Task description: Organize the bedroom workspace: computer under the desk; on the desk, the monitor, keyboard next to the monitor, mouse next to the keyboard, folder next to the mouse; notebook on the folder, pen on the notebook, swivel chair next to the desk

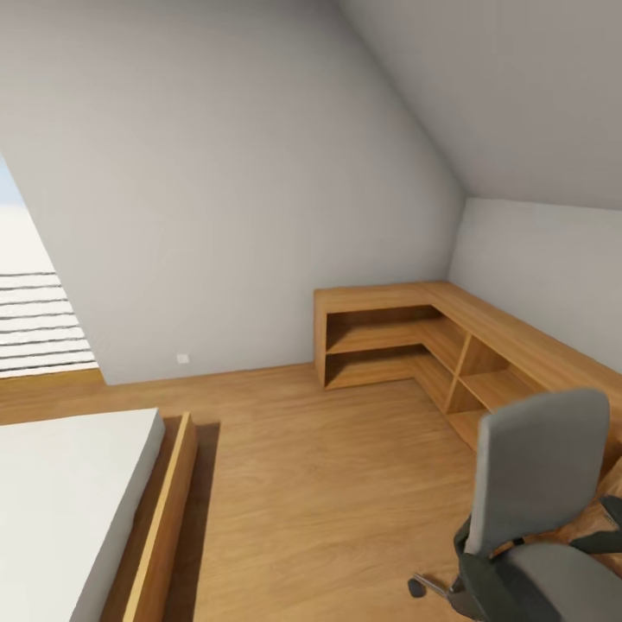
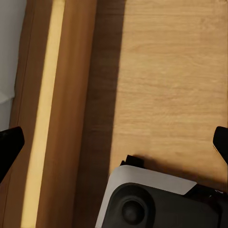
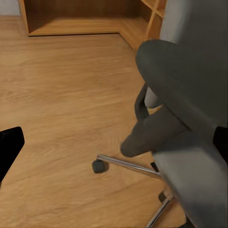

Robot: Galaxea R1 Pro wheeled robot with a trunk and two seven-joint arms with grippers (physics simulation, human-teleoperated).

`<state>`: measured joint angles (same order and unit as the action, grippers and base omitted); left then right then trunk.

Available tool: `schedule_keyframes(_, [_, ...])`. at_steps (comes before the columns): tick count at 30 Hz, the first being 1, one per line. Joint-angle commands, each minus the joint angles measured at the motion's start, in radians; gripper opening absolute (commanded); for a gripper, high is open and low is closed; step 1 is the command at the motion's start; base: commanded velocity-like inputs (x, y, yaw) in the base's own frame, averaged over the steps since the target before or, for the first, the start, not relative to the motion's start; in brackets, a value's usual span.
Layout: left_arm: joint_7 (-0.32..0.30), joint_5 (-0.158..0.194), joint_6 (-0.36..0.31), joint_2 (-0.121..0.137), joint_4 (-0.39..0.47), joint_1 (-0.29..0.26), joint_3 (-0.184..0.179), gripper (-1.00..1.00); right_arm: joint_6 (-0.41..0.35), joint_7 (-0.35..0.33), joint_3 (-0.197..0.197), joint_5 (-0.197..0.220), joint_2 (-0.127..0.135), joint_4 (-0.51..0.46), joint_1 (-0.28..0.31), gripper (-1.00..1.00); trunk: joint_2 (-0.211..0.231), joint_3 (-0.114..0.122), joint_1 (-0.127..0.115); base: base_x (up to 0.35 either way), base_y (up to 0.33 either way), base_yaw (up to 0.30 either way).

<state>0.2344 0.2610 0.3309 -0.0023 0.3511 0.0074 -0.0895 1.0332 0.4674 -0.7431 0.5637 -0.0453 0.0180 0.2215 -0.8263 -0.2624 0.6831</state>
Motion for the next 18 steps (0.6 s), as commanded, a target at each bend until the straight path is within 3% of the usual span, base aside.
schedule_keyframes(1, [0.006,0.009,0.002,0.001,0.002,0.000,-0.009,1.00,0.002,0.005,-0.009,0.004,-0.001,0.002,0.001,1.00,-0.001,-0.001,0.001,0.322,0.066,0.000])
schedule_keyframes(18, [0.006,0.009,0.002,0.001,0.002,0.000,-0.008,1.00,0.002,0.005,-0.009,0.004,-0.001,0.002,0.001,1.00,-0.001,-0.001,0.001,0.319,0.169,0.000])
